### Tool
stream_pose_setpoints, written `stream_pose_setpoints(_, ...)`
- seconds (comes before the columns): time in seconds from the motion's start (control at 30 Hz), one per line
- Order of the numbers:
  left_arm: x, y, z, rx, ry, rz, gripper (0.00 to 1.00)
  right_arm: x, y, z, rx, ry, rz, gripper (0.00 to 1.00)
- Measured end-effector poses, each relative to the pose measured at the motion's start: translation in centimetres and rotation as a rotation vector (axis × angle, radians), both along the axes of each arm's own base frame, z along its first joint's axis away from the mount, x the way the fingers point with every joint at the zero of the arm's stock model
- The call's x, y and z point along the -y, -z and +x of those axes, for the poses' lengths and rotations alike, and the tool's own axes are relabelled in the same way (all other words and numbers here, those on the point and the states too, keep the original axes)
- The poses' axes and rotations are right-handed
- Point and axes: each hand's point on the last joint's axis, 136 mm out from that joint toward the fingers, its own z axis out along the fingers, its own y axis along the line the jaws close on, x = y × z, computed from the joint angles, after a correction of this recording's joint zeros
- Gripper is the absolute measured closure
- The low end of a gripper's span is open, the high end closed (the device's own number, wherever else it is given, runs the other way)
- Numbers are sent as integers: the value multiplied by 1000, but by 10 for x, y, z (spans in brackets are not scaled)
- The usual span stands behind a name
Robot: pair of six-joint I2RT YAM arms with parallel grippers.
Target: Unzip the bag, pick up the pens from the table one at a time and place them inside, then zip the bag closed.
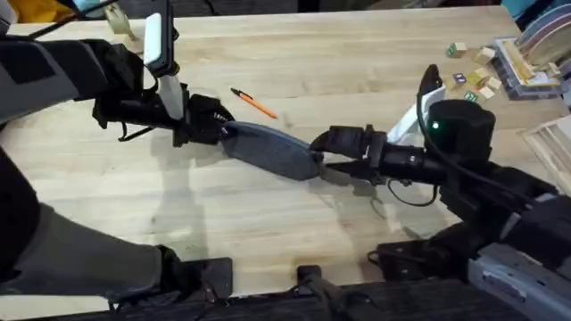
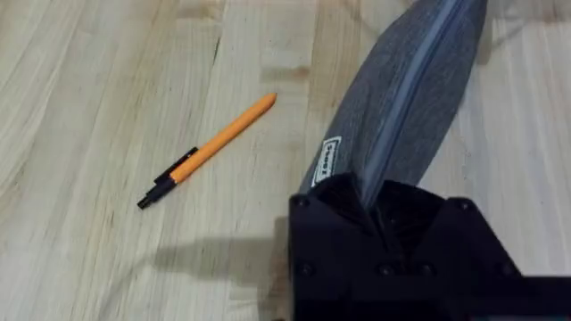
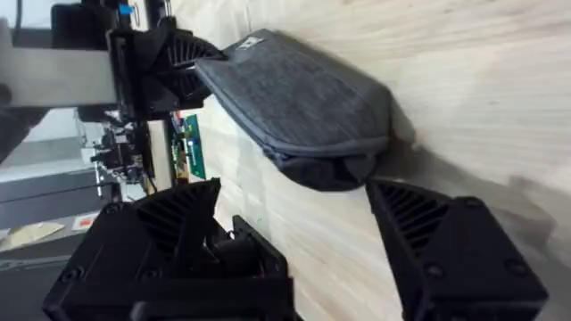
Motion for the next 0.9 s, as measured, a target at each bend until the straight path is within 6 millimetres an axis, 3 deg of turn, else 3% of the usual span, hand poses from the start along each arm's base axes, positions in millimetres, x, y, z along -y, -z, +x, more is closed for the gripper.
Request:
stream_pose_setpoints(0.43,0,0,0,0,0,0,959,-18,-2,15,27,-23,46,5)
stream_pose_setpoints(0.77,-2,0,2,9,-5,4,959,-36,-49,11,199,-148,196,5)
stream_pose_setpoints(0.9,-3,1,3,11,-8,5,959,-41,-57,4,207,-199,235,5)
